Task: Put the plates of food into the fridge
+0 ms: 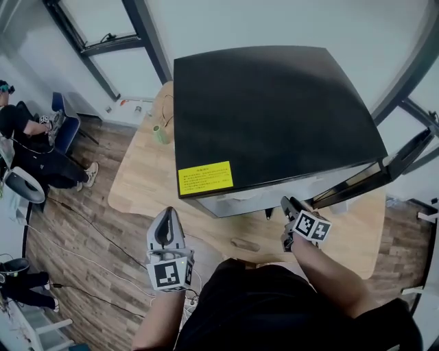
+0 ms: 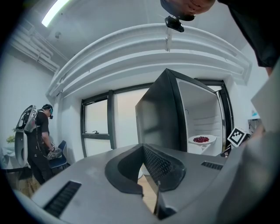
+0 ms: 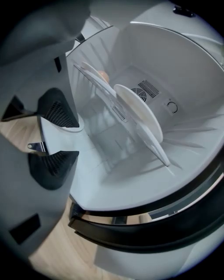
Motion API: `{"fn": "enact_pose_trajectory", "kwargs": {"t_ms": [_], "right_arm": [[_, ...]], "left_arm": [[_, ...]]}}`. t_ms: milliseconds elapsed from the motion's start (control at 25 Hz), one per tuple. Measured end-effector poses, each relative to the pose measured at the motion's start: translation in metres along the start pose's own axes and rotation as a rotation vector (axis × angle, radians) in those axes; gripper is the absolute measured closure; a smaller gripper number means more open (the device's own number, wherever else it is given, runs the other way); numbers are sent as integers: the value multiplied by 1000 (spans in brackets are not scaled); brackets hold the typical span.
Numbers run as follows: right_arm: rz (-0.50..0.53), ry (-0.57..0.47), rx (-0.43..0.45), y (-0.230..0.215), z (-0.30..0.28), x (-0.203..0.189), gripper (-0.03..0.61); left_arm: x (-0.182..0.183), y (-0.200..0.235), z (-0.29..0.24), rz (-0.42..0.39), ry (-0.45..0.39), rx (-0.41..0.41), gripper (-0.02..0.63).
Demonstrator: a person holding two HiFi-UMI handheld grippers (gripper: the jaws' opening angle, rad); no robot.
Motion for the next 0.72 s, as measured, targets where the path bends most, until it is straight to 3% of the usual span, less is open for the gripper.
{"fn": "enact_pose_trajectory", "kwargs": {"t_ms": [400, 600, 720], "right_arm": [[343, -131, 172, 3, 56, 48, 401], [468, -241, 297, 30, 91, 82, 484], [521, -277, 348, 43, 107, 95, 497]], "left_arm": [[-2, -61, 13, 25, 44, -76, 609], [5, -90, 12, 48, 36, -128, 609], [4, -102, 11, 50, 41, -150, 609]]}}
Point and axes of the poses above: the fingertips, and each gripper's own axes: z backward along the fingers, y to its left, x out of its top, the point moved 9 cm from there along z, backward along the fingers, and after that the axes turned 14 degrees about -y, right-handed, at the moved point
